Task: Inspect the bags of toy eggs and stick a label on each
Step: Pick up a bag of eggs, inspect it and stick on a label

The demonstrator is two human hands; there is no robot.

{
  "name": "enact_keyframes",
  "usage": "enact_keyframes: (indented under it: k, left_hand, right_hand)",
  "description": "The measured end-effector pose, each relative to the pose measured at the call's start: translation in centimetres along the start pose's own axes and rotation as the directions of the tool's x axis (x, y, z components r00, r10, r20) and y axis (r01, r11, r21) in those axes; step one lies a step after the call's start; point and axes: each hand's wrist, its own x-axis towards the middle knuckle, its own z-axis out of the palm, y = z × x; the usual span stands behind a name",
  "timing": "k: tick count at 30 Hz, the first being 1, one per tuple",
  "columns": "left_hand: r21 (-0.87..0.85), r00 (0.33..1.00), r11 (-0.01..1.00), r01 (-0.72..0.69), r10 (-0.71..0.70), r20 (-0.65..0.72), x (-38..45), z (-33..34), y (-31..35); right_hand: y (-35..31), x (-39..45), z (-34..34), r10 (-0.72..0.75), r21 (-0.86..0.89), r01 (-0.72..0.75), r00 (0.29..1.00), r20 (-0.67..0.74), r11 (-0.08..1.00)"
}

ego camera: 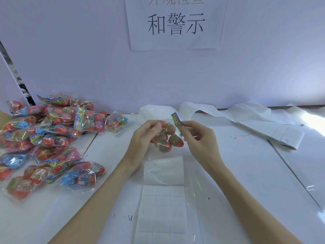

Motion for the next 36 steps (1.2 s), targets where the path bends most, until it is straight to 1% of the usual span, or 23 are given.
enact_keyframes:
  k: [1,3,4,6,8,9,11,13,16,21,24,26,28,34,36]
  left_hand:
    - [0.055,1.0,0.998,-0.023,0.023,0.002,-0.2,0.2,0.1]
    - [0.113,0.998,0.992,-0.054,0.057,-0.027,-0.3,0.4,0.1]
    - [0.111,0.997,0.992,-0.06,0.066,-0.047,-0.3,0.5,0.1]
    - [0.075,0.994,0.996,-0.058,0.064,-0.093,-0.2,0.5,0.1]
    - [0.052,0.989,0.998,-0.046,0.053,-0.137,0.0,0.3,0.2]
    - [0.037,0.991,0.999,-0.032,0.037,-0.129,0.1,0.1,0.2]
    - [-0.018,0.998,1.0,0.0,-0.001,-0.06,0.0,0.1,0.3]
    - [-0.013,0.999,0.999,0.03,-0.031,-0.03,-0.2,0.3,0.3]
    - [0.06,0.996,0.996,0.061,-0.057,-0.068,-0.3,0.4,0.3]
    - [0.021,0.996,0.997,0.068,-0.067,-0.064,-0.1,0.3,0.2]
    - [0.037,0.991,0.999,0.0,0.005,-0.132,-0.1,0.6,0.0]
    - [0.003,0.978,0.999,-0.032,0.032,-0.205,0.1,0.5,-0.1]
    - [-0.04,0.969,0.998,-0.045,0.034,-0.245,0.3,0.3,-0.1]
    - [-0.058,0.96,0.998,0.009,-0.024,-0.279,0.6,-0.5,-0.5]
    - [-0.04,0.954,0.999,0.022,-0.033,-0.299,0.6,-0.6,-0.5]
  right_hand:
    - [0.0,0.0,0.0,0.003,0.008,-0.003,1.0,-0.008,1.0]
    - [0.1,0.1,-0.1,0.052,0.096,-0.052,0.999,0.002,0.994]
    - [0.1,0.2,-0.2,0.099,0.15,-0.101,0.995,0.02,0.984]
    - [0.0,0.3,-0.4,0.168,0.192,-0.18,0.983,0.076,0.965]
    - [0.0,0.2,-0.3,0.173,0.201,-0.193,0.978,0.114,0.96]
    - [0.0,0.1,-0.3,0.167,0.215,-0.187,0.98,0.108,0.959]
    - [0.0,0.0,-0.2,0.144,0.232,-0.159,0.986,0.084,0.96]
    - [-0.1,0.0,-0.2,0.121,0.203,-0.137,0.989,0.09,0.969]
    - [0.0,0.0,-0.3,0.135,0.156,-0.151,0.985,0.112,0.976]
    - [-0.1,0.1,-0.3,0.182,0.212,-0.212,0.972,0.15,0.954]
    - [-0.2,0.0,-0.3,0.178,0.238,-0.222,0.965,0.195,0.945]
    - [-0.1,-0.1,-0.2,0.149,0.176,-0.191,0.962,0.227,0.966]
    - [0.0,-0.2,0.1,0.132,0.132,-0.171,0.957,0.259,0.976]
    - [0.1,-0.1,0.2,0.116,0.08,-0.148,0.944,0.31,0.986]
    - [0.0,-0.1,0.2,0.123,0.055,-0.148,0.939,0.32,0.987]
